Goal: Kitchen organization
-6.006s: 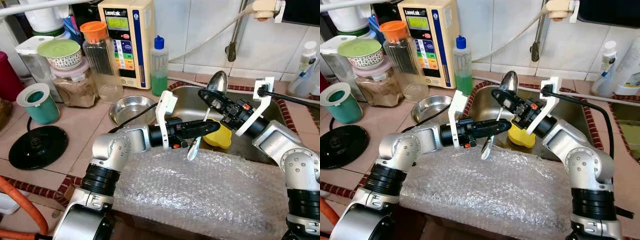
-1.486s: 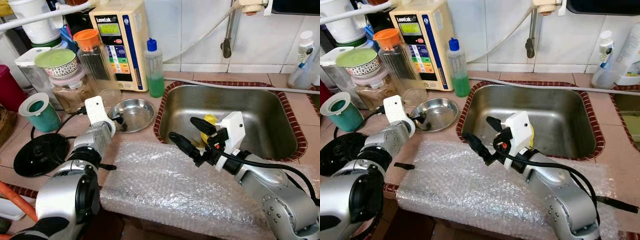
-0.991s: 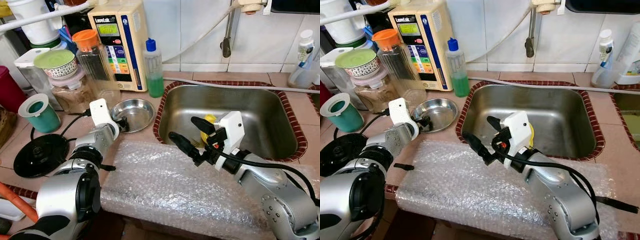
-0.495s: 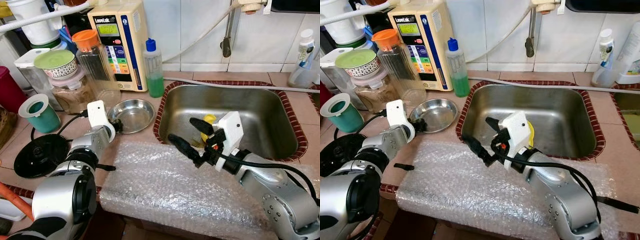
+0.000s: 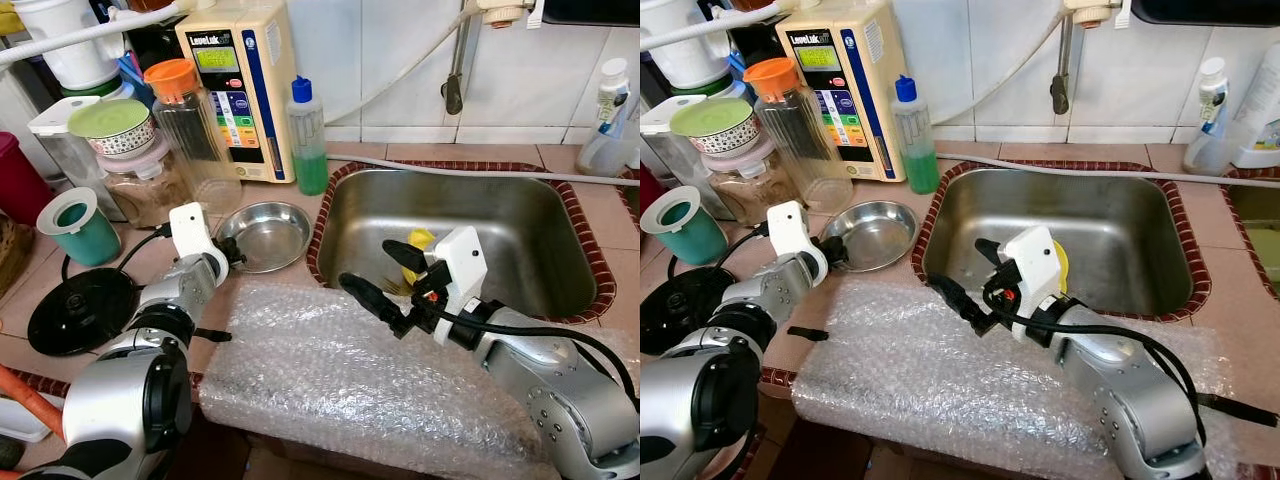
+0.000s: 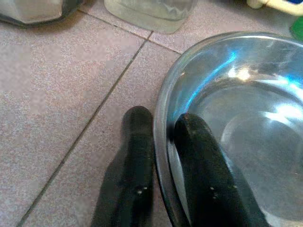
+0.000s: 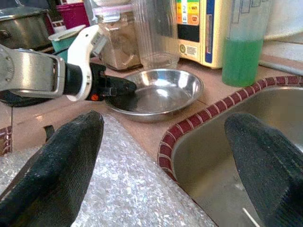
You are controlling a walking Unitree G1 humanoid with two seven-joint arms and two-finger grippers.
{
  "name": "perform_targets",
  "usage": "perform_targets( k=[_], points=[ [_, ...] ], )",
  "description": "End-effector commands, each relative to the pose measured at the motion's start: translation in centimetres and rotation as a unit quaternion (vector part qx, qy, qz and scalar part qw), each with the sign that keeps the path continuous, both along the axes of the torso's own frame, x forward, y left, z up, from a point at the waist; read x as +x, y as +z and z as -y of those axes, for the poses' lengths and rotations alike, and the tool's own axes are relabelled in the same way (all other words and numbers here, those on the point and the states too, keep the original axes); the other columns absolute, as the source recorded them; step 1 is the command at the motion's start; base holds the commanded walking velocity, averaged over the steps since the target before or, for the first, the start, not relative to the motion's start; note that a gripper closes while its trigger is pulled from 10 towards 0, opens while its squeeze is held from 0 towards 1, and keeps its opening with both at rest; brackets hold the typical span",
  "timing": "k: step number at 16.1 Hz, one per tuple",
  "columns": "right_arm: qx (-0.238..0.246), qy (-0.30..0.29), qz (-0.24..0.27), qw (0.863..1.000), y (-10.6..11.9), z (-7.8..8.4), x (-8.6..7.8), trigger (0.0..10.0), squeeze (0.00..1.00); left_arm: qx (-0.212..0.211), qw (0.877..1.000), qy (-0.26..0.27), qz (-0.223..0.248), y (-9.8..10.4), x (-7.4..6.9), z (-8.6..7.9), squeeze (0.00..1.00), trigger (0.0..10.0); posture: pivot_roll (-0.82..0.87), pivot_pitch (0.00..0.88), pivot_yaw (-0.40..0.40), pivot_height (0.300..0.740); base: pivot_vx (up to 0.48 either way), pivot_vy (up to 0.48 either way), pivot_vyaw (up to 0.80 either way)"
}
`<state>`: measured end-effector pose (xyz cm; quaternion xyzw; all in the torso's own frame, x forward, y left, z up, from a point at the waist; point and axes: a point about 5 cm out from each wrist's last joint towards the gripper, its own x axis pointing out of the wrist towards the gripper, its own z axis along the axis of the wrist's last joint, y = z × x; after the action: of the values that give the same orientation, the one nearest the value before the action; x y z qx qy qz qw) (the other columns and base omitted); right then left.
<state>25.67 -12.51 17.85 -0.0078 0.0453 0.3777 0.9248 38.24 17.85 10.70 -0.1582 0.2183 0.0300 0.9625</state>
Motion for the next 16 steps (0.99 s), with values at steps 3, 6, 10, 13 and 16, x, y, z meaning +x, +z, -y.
perform_targets(
  k=[3, 6, 10, 13, 16],
  points=[
    [-0.004, -0.021, 0.002, 1.000, 0.1, 0.6, 0.7, 10.0, 0.00, 0.002, 0.998, 0.029, 0.058, 1.2, 0.3, -1.6, 0.00, 0.0, -0.07, 0.000, 0.146, 0.740, 0.000, 0.000, 0.00],
    [-0.003, -0.036, 0.002, 0.999, 0.2, 1.1, 1.1, 10.0, 0.00, -0.001, 0.995, 0.032, 0.099, 1.9, 0.5, -1.5, 0.00, 0.0, -0.07, 0.000, 0.132, 0.740, 0.000, 0.000, 0.00],
    [0.010, -0.070, 0.003, 0.997, 0.3, 1.8, 2.1, 10.0, 0.00, 0.023, 0.986, 0.006, 0.163, 3.2, 0.7, -0.8, 0.00, 0.0, -0.06, 0.000, 0.124, 0.740, 0.000, 0.000, 0.00],
    [0.024, -0.116, 0.009, 0.993, 0.6, 2.8, 3.1, 10.0, 0.00, -0.008, 0.978, 0.003, 0.210, 4.8, 1.1, -0.2, 0.00, 0.0, -0.05, 0.000, 0.121, 0.740, 0.000, 0.000, 0.00],
    [0.050, -0.187, 0.023, 0.981, 1.4, 4.5, 4.5, 10.0, 0.00, -0.011, 0.963, -0.038, 0.267, 6.6, 1.4, 1.2, 0.00, 0.0, -0.05, 0.000, 0.118, 0.740, 0.000, 0.000, 0.00]
  ],
)
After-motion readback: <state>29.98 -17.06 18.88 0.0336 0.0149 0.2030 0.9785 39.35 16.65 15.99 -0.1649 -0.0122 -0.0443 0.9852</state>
